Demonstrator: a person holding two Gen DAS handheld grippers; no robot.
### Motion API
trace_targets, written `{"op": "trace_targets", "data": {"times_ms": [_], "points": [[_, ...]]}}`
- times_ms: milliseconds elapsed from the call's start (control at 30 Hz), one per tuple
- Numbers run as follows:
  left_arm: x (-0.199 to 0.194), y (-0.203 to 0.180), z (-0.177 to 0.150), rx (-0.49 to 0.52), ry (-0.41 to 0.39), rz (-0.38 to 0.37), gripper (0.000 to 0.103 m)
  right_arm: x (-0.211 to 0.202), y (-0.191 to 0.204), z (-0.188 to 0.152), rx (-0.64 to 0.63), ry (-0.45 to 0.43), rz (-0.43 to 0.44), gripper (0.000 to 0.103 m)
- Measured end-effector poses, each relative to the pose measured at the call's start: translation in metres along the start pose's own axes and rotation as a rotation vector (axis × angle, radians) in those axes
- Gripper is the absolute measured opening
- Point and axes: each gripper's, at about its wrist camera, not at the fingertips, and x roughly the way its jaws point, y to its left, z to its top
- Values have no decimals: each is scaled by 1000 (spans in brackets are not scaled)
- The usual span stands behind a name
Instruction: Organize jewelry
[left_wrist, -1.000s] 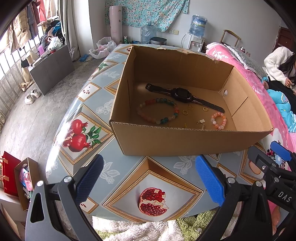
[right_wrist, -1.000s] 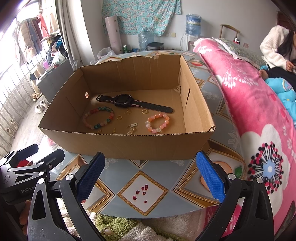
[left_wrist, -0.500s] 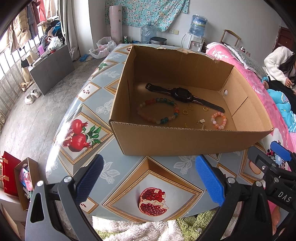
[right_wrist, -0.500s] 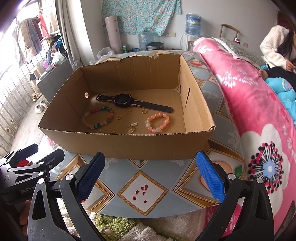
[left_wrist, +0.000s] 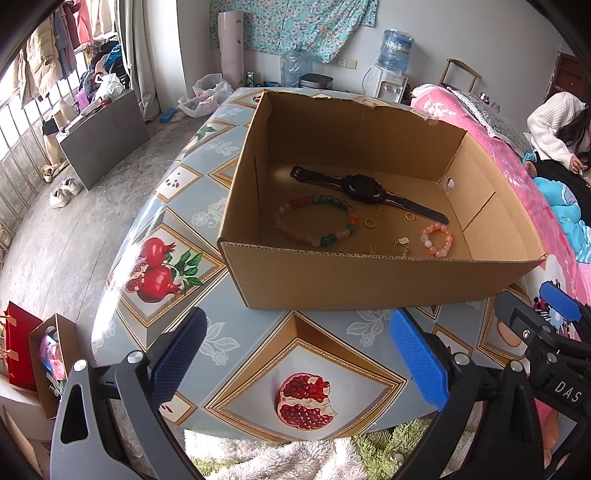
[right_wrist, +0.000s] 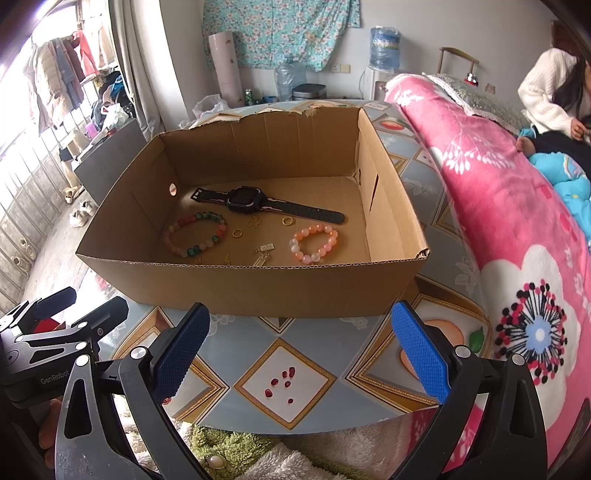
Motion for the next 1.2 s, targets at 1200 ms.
{"op": "trace_targets", "data": {"times_ms": [1200], "points": [[-1, -3, 0, 1, 0, -2, 98, 0, 2, 2, -1, 5, 1, 95]]}}
